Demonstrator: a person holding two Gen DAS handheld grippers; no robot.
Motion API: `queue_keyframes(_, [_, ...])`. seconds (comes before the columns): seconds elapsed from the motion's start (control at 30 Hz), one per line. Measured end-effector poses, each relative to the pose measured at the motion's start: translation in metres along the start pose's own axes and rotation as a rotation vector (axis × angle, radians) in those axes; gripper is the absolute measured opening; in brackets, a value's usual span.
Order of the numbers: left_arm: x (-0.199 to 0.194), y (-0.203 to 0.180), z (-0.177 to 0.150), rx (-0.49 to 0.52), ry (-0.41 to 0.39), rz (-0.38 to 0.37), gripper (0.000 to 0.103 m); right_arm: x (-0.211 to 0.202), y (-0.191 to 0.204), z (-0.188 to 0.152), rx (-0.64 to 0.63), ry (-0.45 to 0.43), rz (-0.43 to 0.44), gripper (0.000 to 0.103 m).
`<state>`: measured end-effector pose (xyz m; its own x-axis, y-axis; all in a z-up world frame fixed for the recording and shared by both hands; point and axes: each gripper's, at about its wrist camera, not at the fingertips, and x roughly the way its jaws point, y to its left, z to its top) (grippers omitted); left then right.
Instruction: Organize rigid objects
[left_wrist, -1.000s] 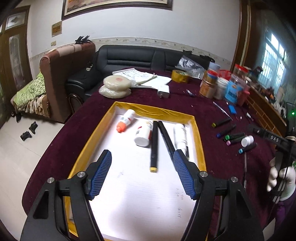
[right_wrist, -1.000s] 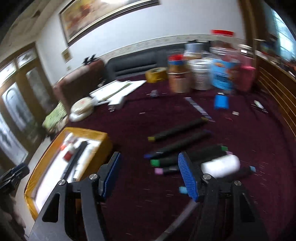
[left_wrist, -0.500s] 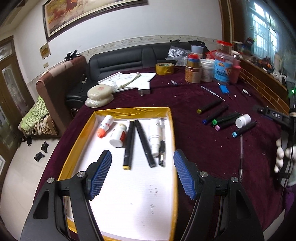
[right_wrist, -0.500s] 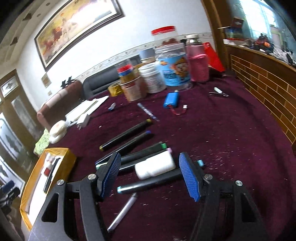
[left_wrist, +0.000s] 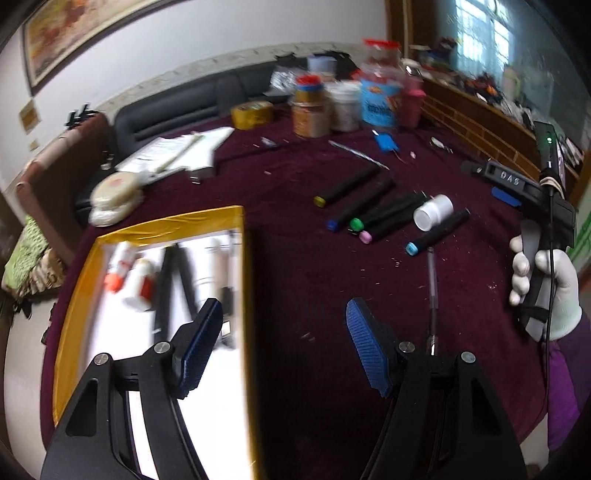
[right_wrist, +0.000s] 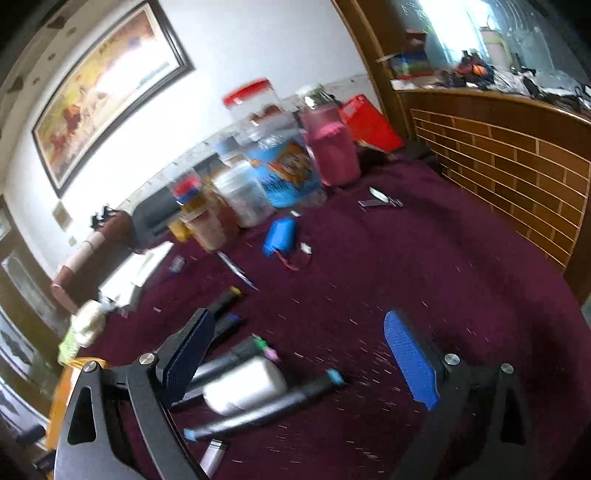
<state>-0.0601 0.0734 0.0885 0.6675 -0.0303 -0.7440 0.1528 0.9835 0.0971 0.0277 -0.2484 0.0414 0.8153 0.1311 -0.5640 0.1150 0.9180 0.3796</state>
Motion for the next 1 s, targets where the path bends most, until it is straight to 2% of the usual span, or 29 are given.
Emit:
queue_keyframes(0.07, [0.014,-0.011,0.006,0.019,0.025,-0.021,0.069,0.006,-0.008,-0.002,0.024,0.050,-0.006,0.090])
queue_keyframes(0.17, [0.046,-0.030,0.019,0.029,0.057,-0.078,0.069,0.004,-0.008,-0.004,0.027,0.049,0.010,0.090])
queue_keyframes(0.3, [0.087,-0.056,0.042,0.068,0.095,-0.130,0.069,0.012,-0.005,-0.009,0.016,0.090,0.012,0.090])
queue_keyframes(0.4, [0.114,-0.076,0.066,0.176,0.065,-0.170,0.068,0.016,-0.008,-0.010,0.029,0.111,-0.003,0.090])
queue_keyframes(0.47, [0.127,-0.088,0.075,0.253,0.043,-0.160,0.071,0.019,-0.011,-0.010,0.036,0.119,-0.019,0.090])
queue_keyframes(0.53, [0.142,-0.099,0.080,0.306,0.036,-0.145,0.069,0.022,-0.014,-0.011,0.042,0.130,-0.028,0.090])
queue_keyframes(0.6, [0.147,-0.105,0.084,0.298,0.031,-0.198,0.044,0.026,-0.016,-0.012,0.044,0.146,-0.037,0.090])
queue_keyframes(0.67, [0.149,-0.110,0.081,0.285,0.070,-0.261,0.032,0.031,-0.016,-0.013,0.044,0.172,-0.043,0.090])
queue_keyframes(0.7, [0.149,-0.116,0.076,0.306,0.086,-0.276,0.025,0.032,-0.016,-0.013,0.045,0.181,-0.044,0.090])
queue_keyframes(0.73, [0.147,-0.122,0.071,0.344,0.074,-0.257,0.021,0.033,-0.016,-0.013,0.043,0.185,-0.047,0.090])
queue_keyframes(0.77, [0.142,-0.124,0.066,0.359,0.068,-0.280,0.020,0.033,-0.016,-0.013,0.042,0.184,-0.048,0.090])
queue_keyframes(0.87, [0.136,-0.115,0.061,0.296,0.124,-0.354,0.020,0.033,-0.017,-0.014,0.041,0.184,-0.048,0.090])
queue_keyframes(1.0, [0.113,-0.103,0.037,0.280,0.153,-0.393,0.021,0.033,-0.017,-0.014,0.038,0.184,-0.051,0.090])
